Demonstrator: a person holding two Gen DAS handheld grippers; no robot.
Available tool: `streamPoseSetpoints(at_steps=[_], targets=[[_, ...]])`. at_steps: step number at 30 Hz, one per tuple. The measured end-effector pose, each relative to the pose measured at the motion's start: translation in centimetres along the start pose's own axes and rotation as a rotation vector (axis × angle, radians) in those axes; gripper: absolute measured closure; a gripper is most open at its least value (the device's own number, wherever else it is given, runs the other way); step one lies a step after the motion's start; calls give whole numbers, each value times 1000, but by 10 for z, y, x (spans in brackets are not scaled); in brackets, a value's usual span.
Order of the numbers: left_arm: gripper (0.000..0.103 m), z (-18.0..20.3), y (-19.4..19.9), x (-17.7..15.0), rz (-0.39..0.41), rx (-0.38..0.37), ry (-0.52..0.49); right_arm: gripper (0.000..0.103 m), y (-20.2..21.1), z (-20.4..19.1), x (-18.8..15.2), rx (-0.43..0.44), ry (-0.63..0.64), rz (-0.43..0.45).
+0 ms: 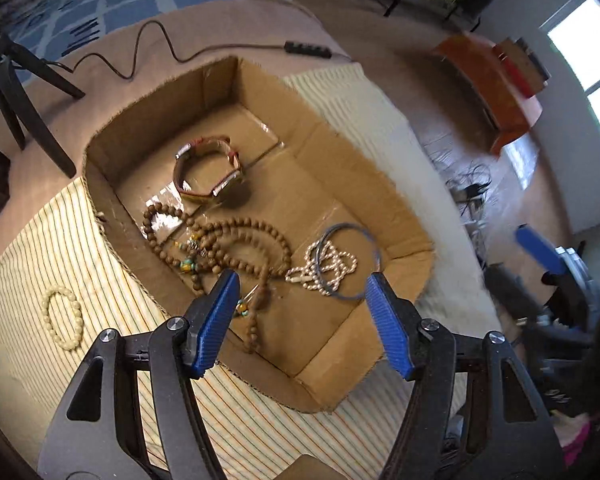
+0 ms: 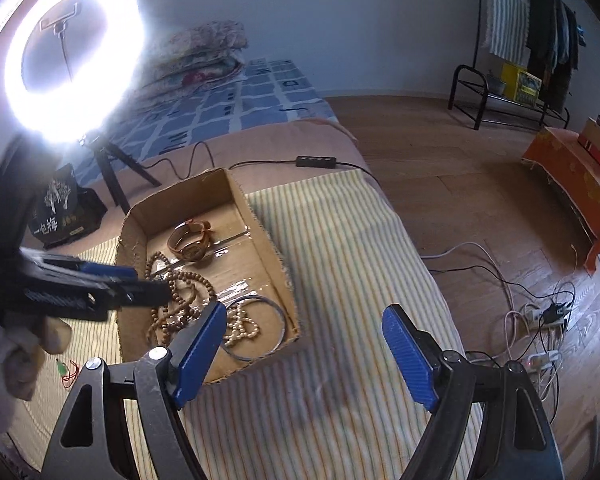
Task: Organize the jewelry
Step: 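Move both tools from the box toward the green pendant and pearl earring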
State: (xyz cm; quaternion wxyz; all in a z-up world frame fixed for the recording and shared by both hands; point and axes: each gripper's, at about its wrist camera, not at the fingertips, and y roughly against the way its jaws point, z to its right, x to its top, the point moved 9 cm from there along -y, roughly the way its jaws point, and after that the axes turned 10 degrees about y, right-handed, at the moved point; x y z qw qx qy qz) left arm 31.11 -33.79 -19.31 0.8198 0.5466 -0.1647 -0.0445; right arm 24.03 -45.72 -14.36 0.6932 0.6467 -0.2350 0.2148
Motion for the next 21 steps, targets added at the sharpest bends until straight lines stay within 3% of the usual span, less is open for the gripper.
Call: streamPoseSetpoints(at_steps=[11,21], targets=[[36,-2,23,-3,89,24,4,21,11,8,-3,19,-9,18],[36,-52,102,-32,237,107,-25,17,37,-21,9,63,20,91]])
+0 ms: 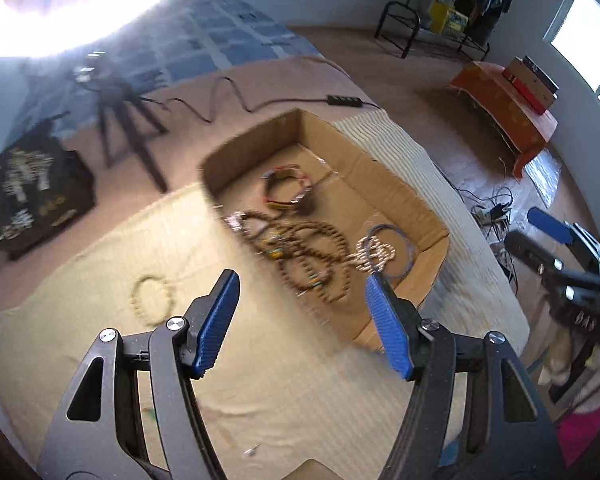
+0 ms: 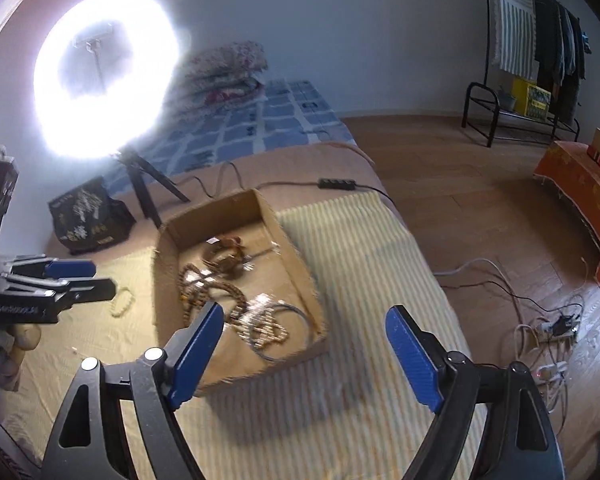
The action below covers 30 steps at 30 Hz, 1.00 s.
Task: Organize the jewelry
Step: 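Move both tools from the box toward the green pendant and pearl earring, then grasp the green jade pendant with the left tool while the right tool grasps a pearl earring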
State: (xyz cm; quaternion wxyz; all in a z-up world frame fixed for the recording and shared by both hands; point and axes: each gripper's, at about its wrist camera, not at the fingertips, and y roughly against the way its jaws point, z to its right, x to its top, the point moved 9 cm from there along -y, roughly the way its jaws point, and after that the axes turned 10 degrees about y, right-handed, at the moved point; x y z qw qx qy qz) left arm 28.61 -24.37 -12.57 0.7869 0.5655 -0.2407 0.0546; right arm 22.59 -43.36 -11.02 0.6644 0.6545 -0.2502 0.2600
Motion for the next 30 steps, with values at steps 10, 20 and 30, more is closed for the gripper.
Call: streamPoseSetpoints(at_steps=[10,20,30], targets=[[36,-112,59,-51,137,128,75,13,7,-76,7,83,90,54],[36,-175,60,-110,144,116,152,13,-3,-169,-47,191,270,13],[53,-161,17,-143,92,36,37,16,-34,-242,-112,312,400,-128]])
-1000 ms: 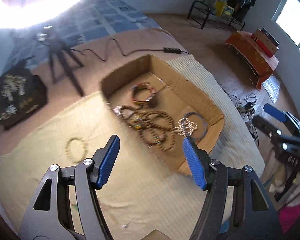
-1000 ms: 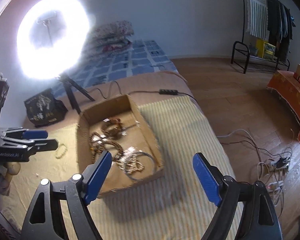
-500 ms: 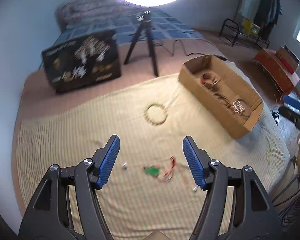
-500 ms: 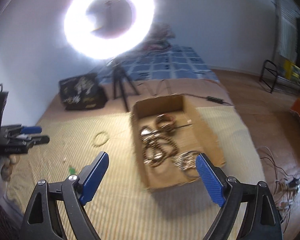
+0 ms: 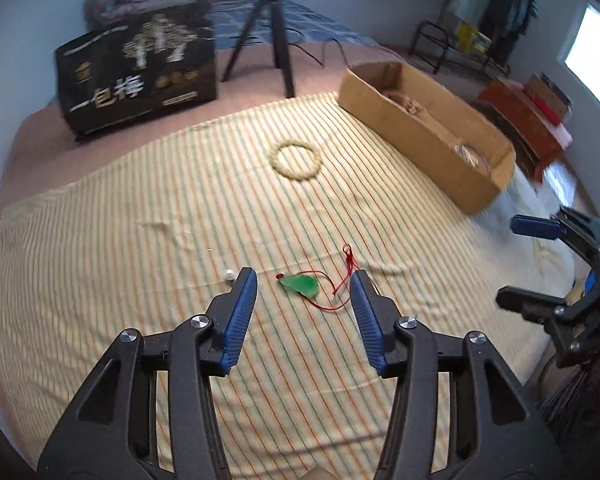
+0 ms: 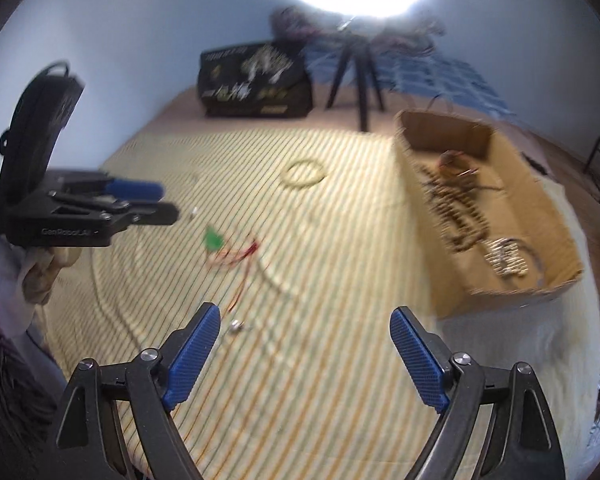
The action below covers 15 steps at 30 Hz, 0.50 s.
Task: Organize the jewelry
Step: 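Grasp the green jade pendant with the left tool while the right tool grasps a pearl earring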
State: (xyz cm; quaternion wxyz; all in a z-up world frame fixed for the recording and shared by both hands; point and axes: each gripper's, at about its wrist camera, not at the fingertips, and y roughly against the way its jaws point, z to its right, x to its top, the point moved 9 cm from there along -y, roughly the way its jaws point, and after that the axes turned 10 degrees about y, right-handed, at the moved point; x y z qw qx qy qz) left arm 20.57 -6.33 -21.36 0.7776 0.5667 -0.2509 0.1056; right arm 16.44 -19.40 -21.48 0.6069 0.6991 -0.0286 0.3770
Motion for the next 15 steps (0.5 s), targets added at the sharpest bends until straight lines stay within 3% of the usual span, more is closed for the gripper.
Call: streamPoseSetpoints(at_steps=[6,15], targets=[[59,5,-24,-11,-31,-9,-65,24,-21,-16,-9,39,18,-53],[59,2,-51,-17,-61,38,-103,33,-47,-22,-17,64,33,-107]])
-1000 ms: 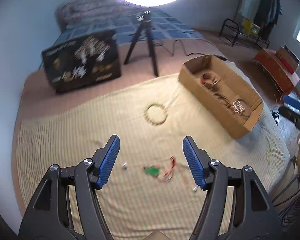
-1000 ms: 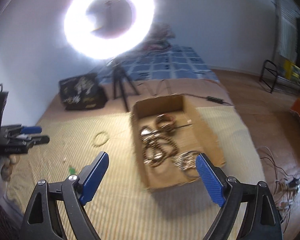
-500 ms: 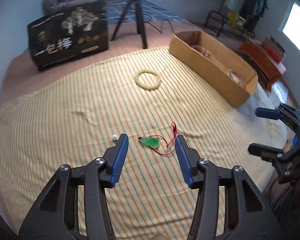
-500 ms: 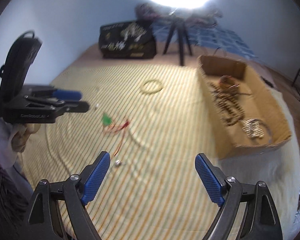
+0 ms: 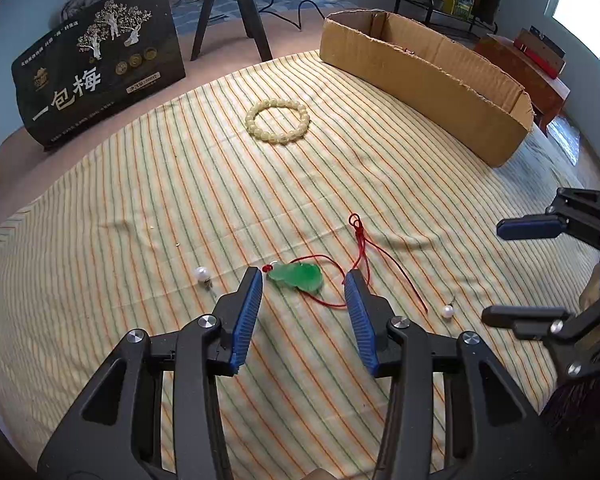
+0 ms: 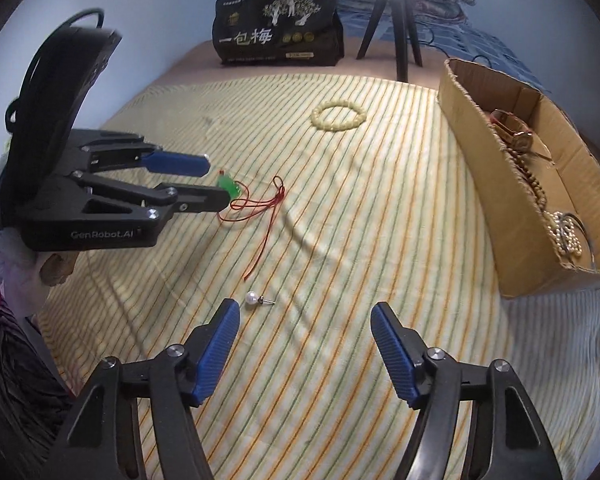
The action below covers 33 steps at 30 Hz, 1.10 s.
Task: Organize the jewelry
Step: 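Grasp the green jade pendant with the left tool while the right tool grasps a pearl earring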
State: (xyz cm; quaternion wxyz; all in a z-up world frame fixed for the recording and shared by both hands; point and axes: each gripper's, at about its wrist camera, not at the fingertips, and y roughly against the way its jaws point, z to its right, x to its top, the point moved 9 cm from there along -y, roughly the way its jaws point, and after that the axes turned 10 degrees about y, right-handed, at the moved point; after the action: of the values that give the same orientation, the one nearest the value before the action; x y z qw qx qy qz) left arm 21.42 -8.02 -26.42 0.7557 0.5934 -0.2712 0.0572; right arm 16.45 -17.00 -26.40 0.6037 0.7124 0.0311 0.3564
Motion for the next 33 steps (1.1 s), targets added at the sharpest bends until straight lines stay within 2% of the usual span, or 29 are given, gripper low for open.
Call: streamPoseSetpoints(at_steps=[12,16,21,29,33], targets=[[59,-1,-19,2,-15,2,-4,42,-17,-22,1,5,90,-30],[65,-3,-22,3,-16,-3,7,45,-21,-25,2,2,96,-33],[70,-3,-22,2,-17,-6,4,54,-26,-28,3,-16,120,-44],[72,-2,-22,1,-16,-2,2,81,-23,-27,3,-9,113,-41],[72,-2,-21,0,-13,0,2,86,-24,-26,5,0,110,-36]])
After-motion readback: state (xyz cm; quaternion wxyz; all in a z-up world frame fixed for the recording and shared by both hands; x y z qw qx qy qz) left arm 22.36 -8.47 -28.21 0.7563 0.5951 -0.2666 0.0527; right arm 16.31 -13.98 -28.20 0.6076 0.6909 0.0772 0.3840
